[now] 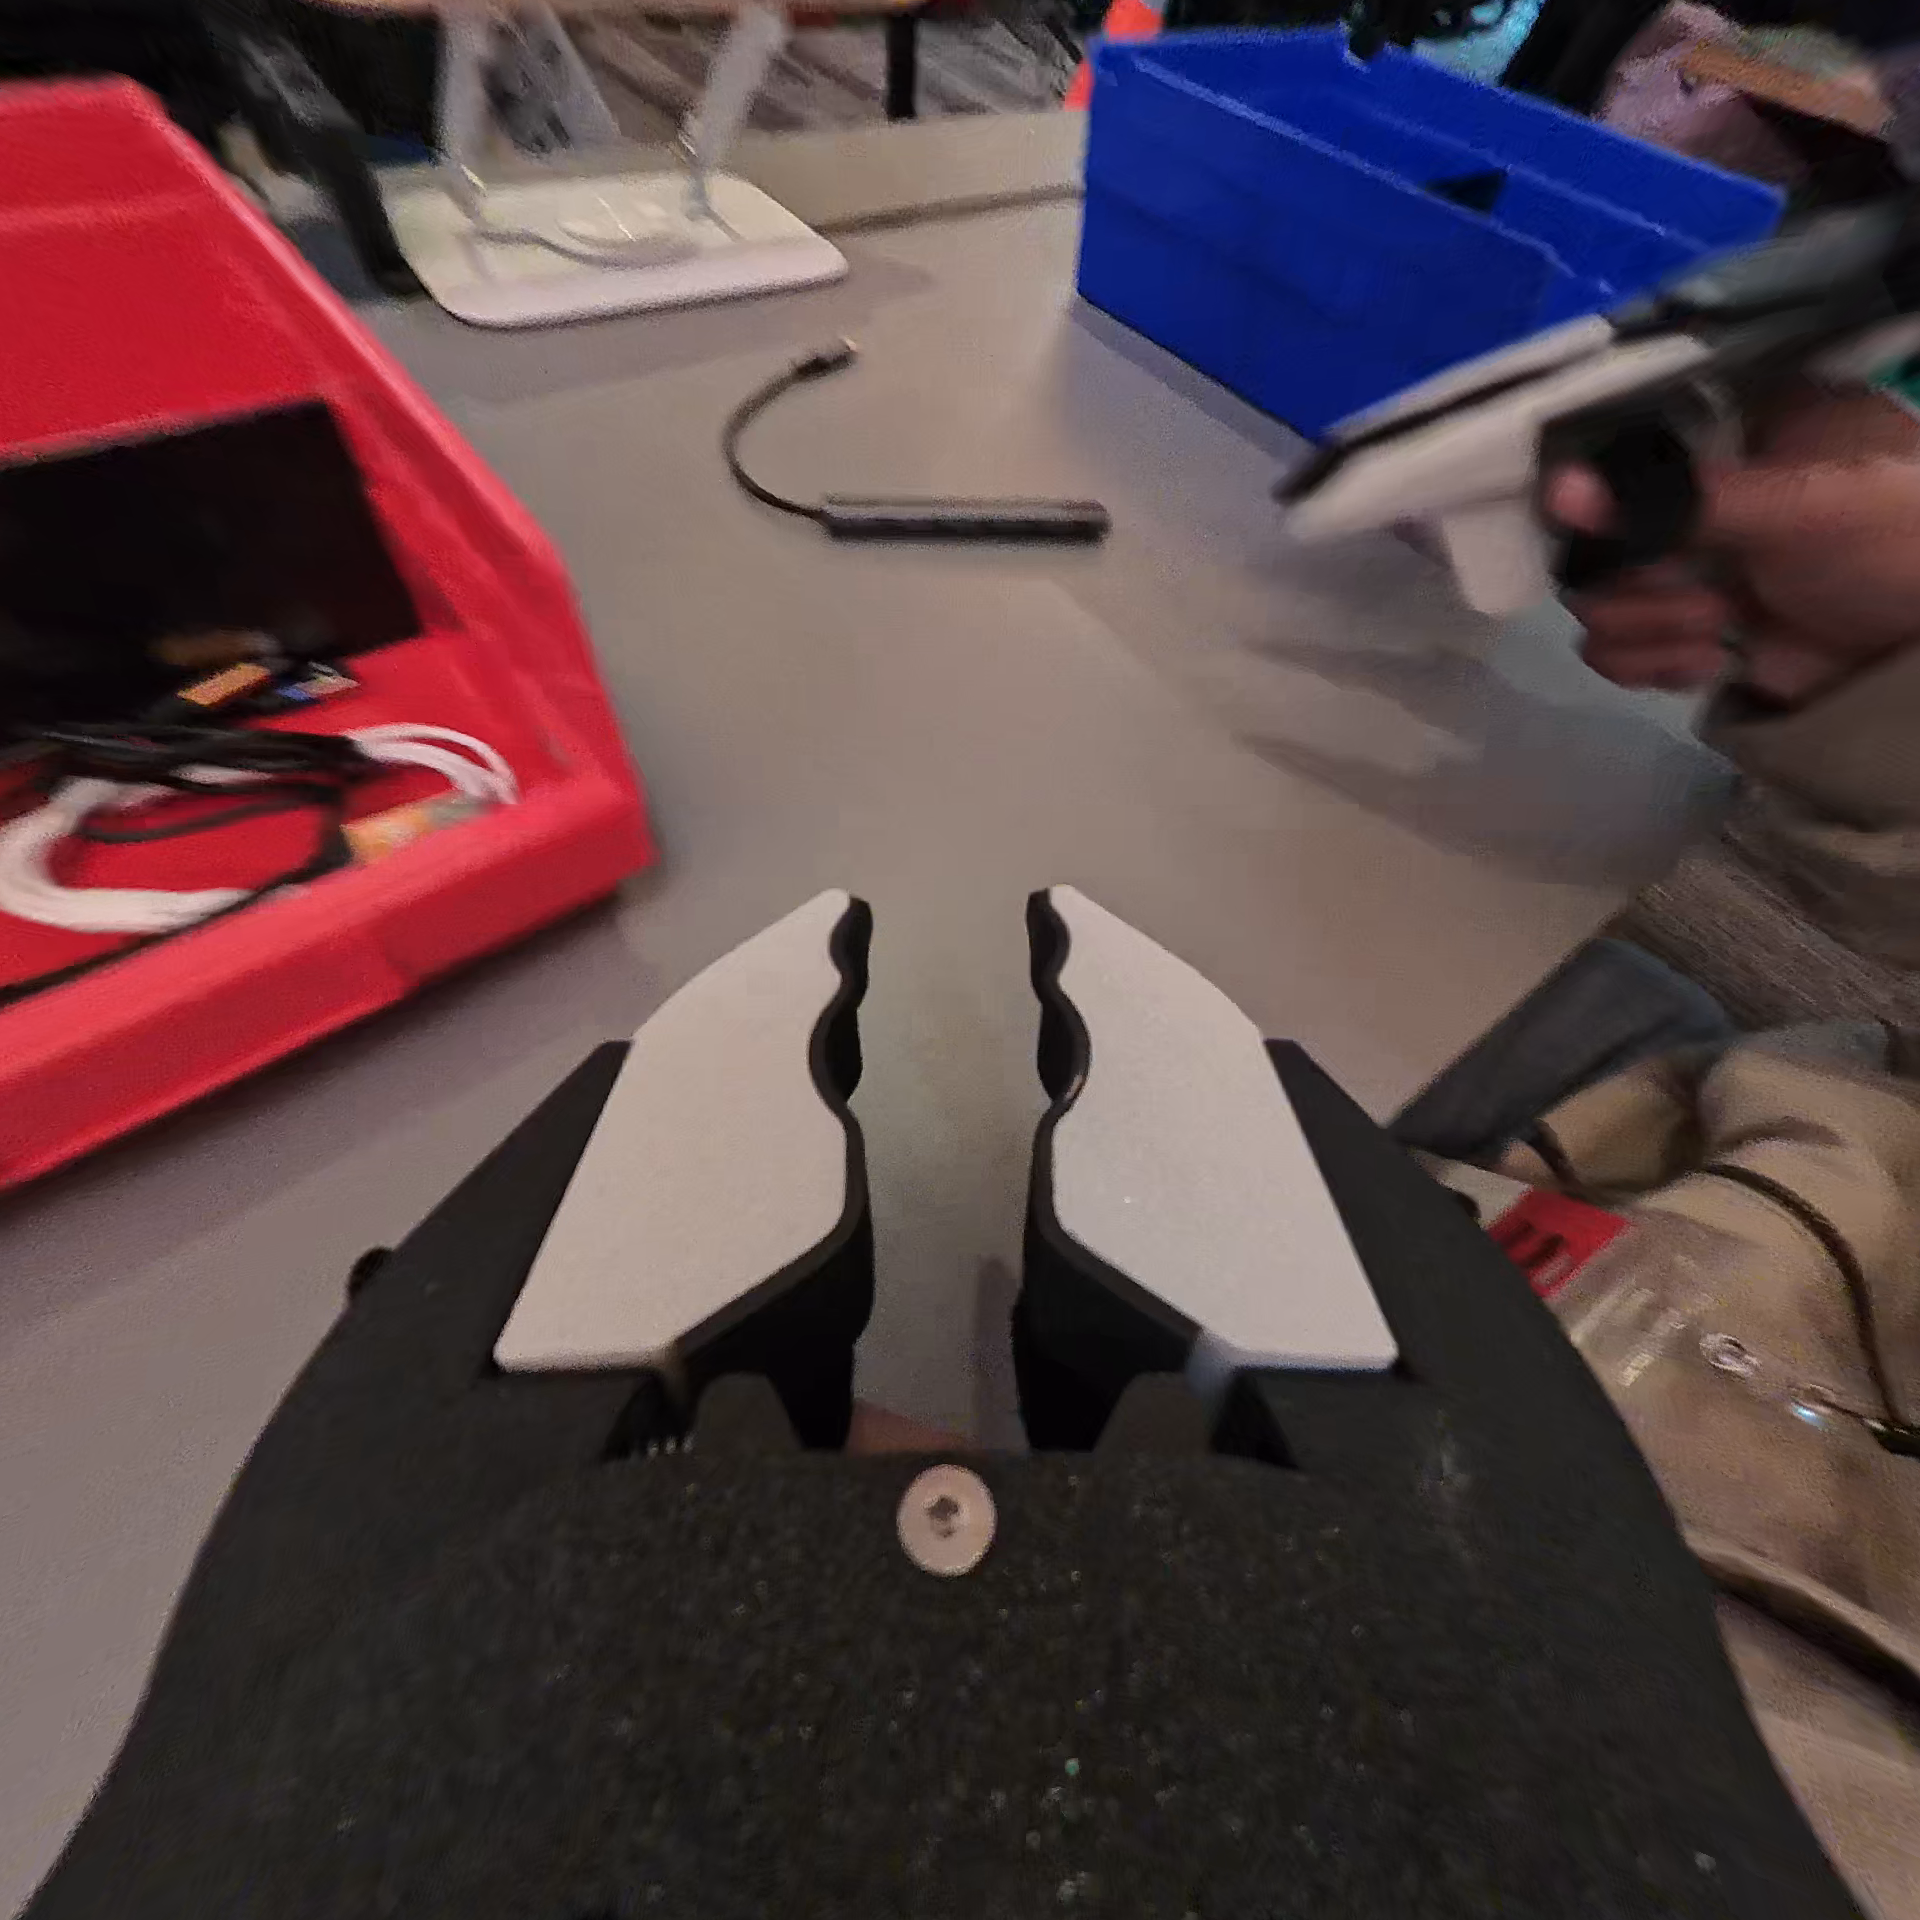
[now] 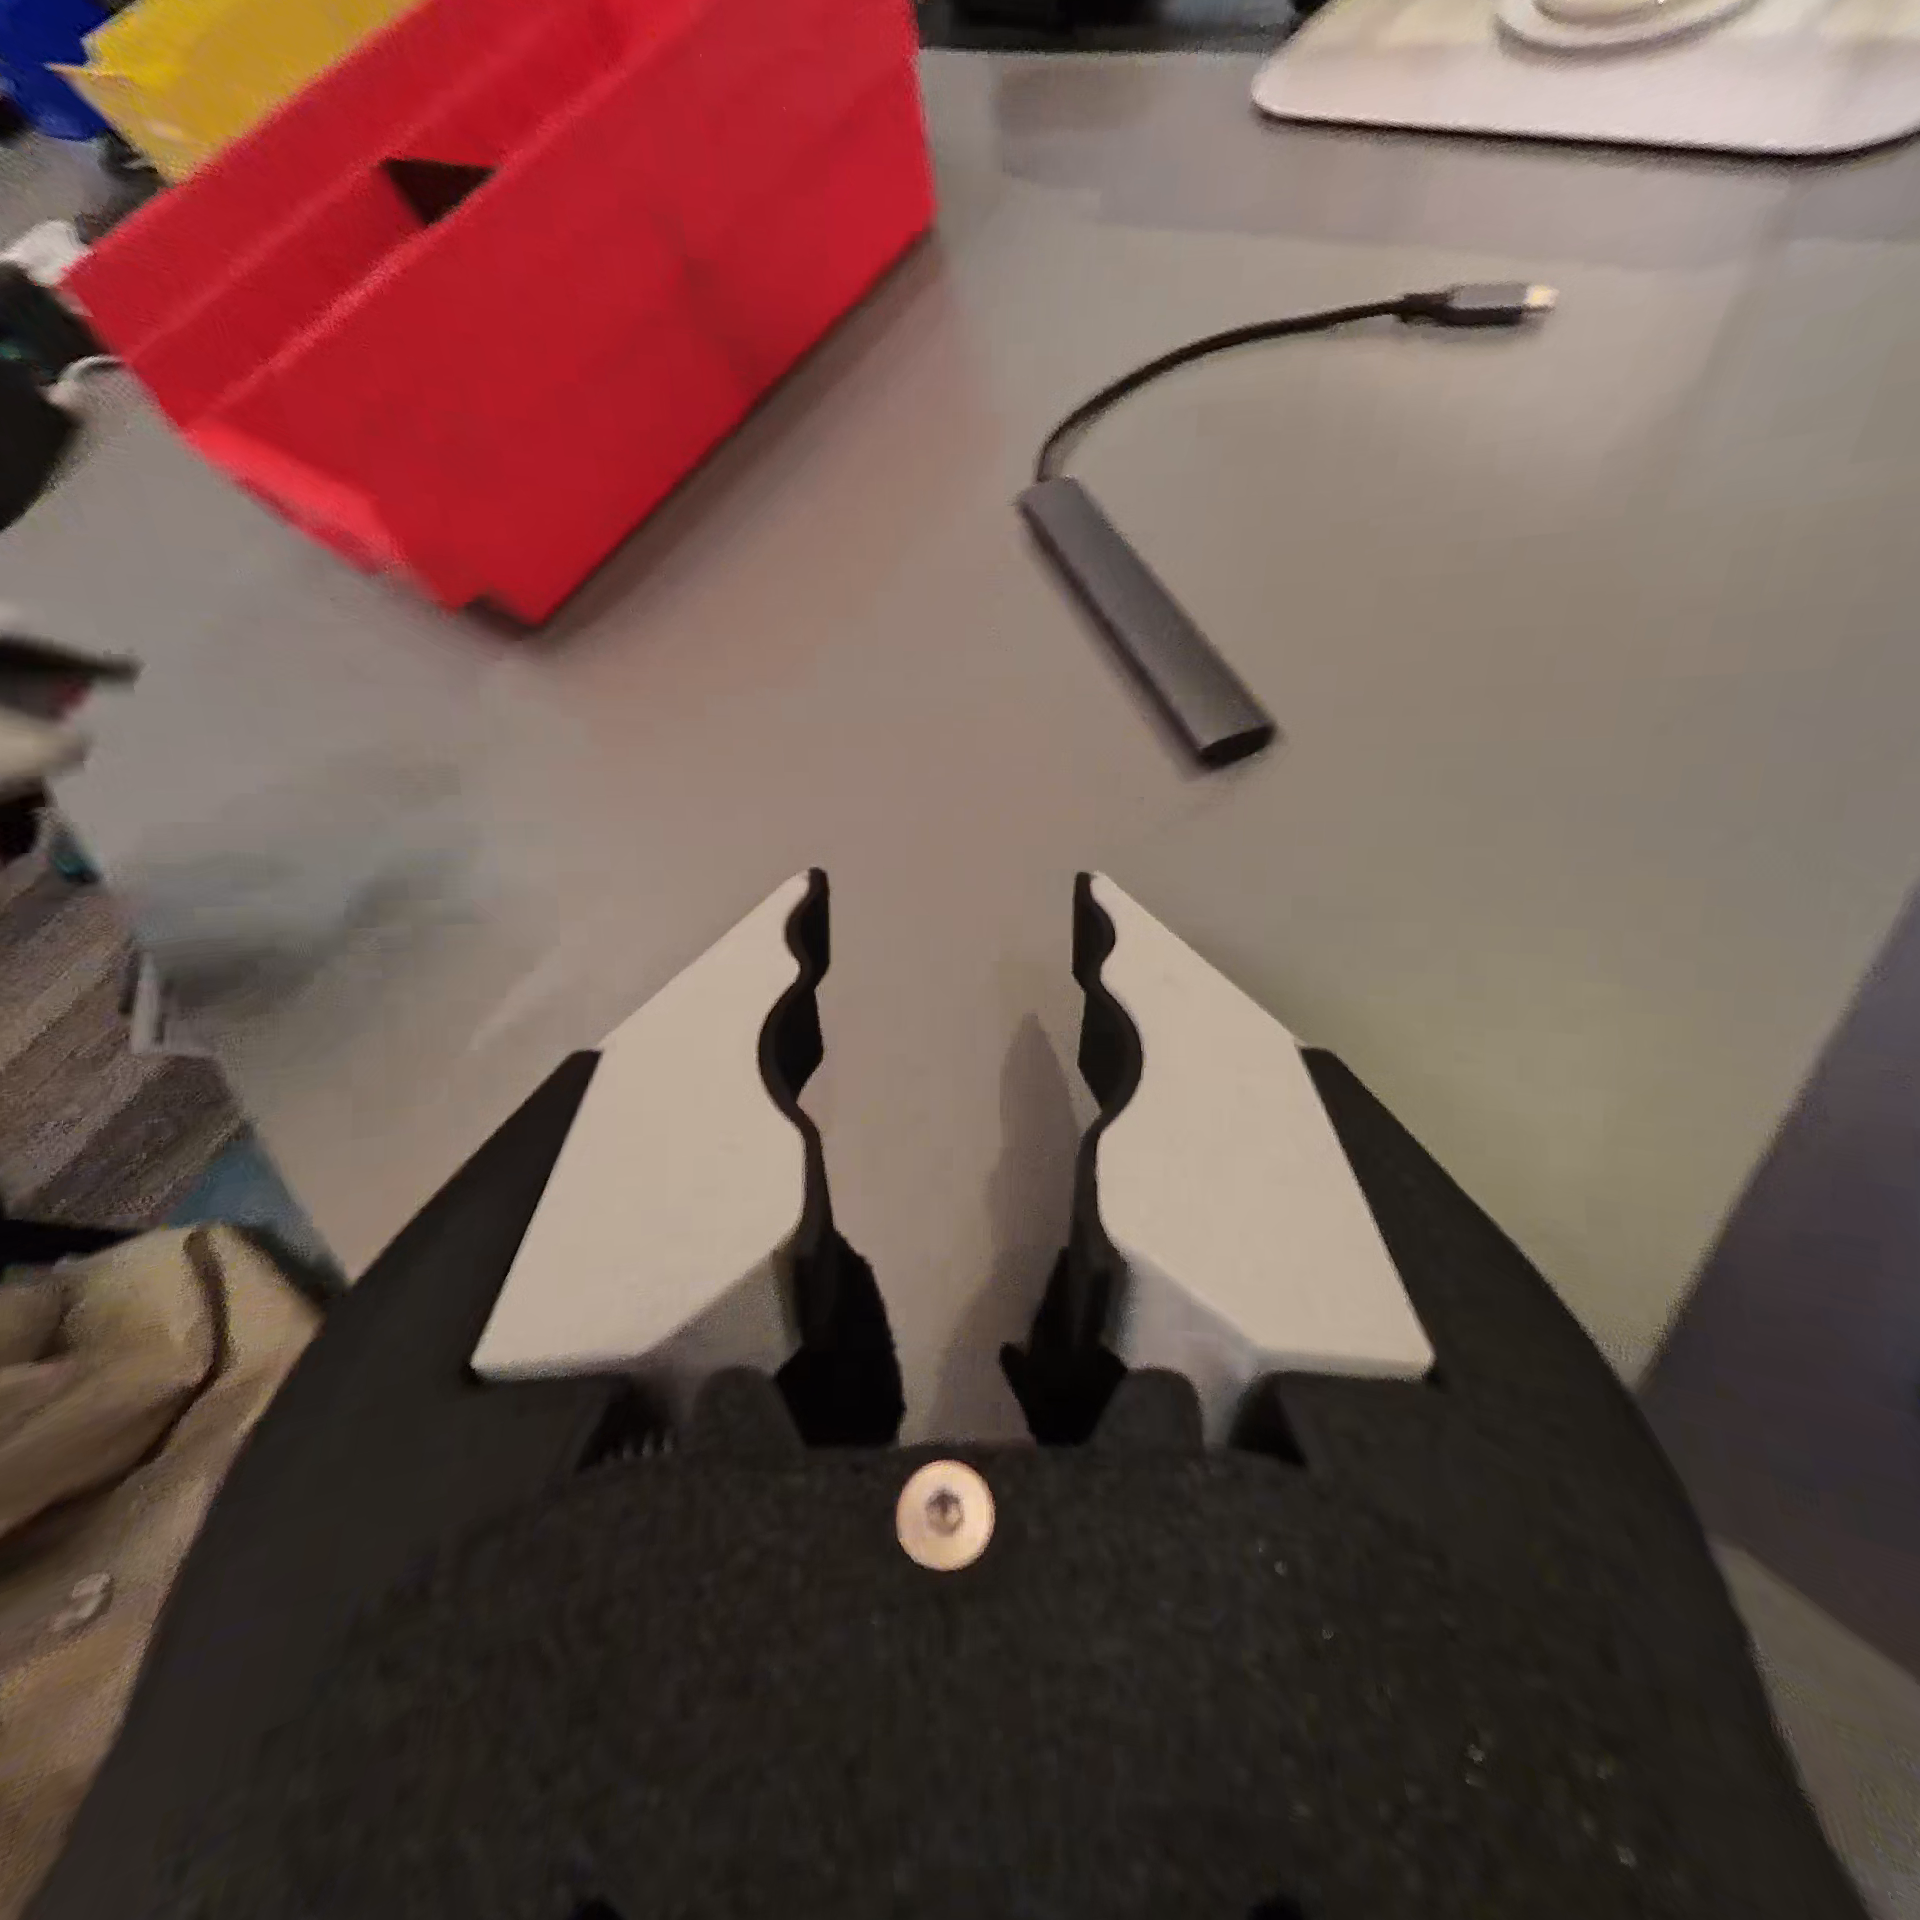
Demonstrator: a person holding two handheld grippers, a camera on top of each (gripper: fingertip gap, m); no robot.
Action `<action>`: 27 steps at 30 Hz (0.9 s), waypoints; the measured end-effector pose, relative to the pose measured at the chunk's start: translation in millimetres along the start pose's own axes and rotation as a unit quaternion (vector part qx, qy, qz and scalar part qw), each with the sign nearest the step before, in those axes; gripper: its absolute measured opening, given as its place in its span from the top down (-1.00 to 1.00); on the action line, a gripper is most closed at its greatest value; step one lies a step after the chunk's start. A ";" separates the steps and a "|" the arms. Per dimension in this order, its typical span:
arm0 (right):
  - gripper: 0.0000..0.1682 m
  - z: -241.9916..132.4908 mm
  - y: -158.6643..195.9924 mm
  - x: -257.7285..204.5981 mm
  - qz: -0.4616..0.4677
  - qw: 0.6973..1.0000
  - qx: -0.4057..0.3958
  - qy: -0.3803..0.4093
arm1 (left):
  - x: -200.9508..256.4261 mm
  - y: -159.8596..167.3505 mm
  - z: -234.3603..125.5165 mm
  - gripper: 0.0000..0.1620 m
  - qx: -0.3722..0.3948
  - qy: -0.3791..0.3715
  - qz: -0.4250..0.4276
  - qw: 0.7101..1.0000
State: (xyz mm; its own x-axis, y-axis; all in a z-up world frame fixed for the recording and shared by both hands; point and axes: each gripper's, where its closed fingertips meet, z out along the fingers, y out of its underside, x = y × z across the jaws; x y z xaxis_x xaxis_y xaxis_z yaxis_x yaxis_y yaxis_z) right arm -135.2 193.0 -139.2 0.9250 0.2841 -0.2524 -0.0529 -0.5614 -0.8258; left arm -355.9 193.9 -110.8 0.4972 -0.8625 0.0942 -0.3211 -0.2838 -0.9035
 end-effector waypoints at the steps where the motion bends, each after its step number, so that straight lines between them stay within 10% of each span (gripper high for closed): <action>1: 0.46 -7.0 5.8 -9.6 -0.010 1.000 0.010 -0.011 | -11.5 -6.0 -3.4 0.64 0.002 0.000 0.008 1.000; 7: 0.47 -22.9 25.4 -31.8 -0.016 0.997 0.027 -0.068 | -106.7 -21.8 4.6 0.61 -0.155 -0.032 0.121 0.980; 18: 0.47 -27.6 24.8 -32.1 -0.007 0.996 0.039 -0.083 | -199.7 11.8 85.6 -0.01 -0.359 -0.123 0.004 0.925; 27: 0.47 -25.6 26.0 -33.2 0.012 0.995 0.033 -0.098 | -200.7 9.2 82.6 0.61 -0.341 -0.132 0.035 0.930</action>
State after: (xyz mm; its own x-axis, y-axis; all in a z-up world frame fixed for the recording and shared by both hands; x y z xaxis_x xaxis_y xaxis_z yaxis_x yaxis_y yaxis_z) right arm -157.7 149.1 -139.4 0.8324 0.4207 -0.3607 -0.1050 -0.5194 -0.8481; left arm -392.1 399.0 -172.5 0.6070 -0.7818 -0.1426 -0.7525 -0.5078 -0.4194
